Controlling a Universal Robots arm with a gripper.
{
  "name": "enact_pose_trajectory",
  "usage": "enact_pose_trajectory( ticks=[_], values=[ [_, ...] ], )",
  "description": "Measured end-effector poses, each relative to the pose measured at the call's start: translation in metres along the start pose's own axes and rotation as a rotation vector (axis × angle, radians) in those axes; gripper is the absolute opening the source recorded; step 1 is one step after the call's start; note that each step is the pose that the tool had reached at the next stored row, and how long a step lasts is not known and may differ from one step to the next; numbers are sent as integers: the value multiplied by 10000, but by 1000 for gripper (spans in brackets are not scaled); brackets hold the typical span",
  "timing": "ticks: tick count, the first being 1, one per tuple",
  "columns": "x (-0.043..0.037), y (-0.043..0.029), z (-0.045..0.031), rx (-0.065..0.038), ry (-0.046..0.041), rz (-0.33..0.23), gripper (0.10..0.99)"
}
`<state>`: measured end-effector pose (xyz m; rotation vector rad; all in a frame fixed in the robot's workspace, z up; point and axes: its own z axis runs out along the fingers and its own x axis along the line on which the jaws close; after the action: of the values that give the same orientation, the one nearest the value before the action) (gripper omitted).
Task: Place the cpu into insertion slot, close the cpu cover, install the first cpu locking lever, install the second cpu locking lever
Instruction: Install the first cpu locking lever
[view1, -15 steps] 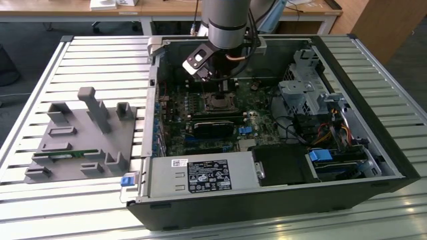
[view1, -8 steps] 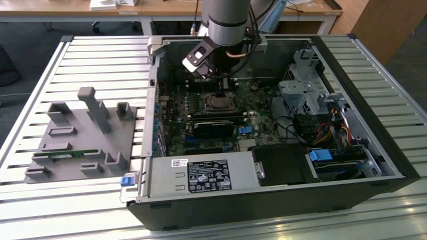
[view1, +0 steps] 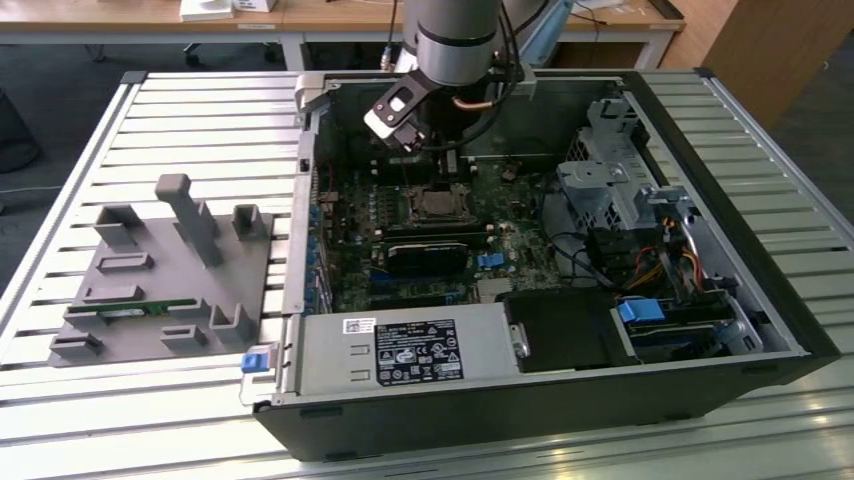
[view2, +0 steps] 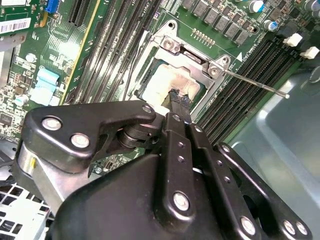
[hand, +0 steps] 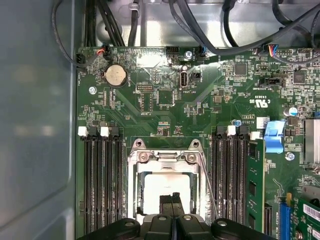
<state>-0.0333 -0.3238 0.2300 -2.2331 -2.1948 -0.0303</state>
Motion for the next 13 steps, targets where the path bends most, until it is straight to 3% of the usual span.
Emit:
enact_pose_trajectory(
  ticks=[13],
  values=[
    [2, 1, -109, 0, 0, 0, 106]
  ],
)
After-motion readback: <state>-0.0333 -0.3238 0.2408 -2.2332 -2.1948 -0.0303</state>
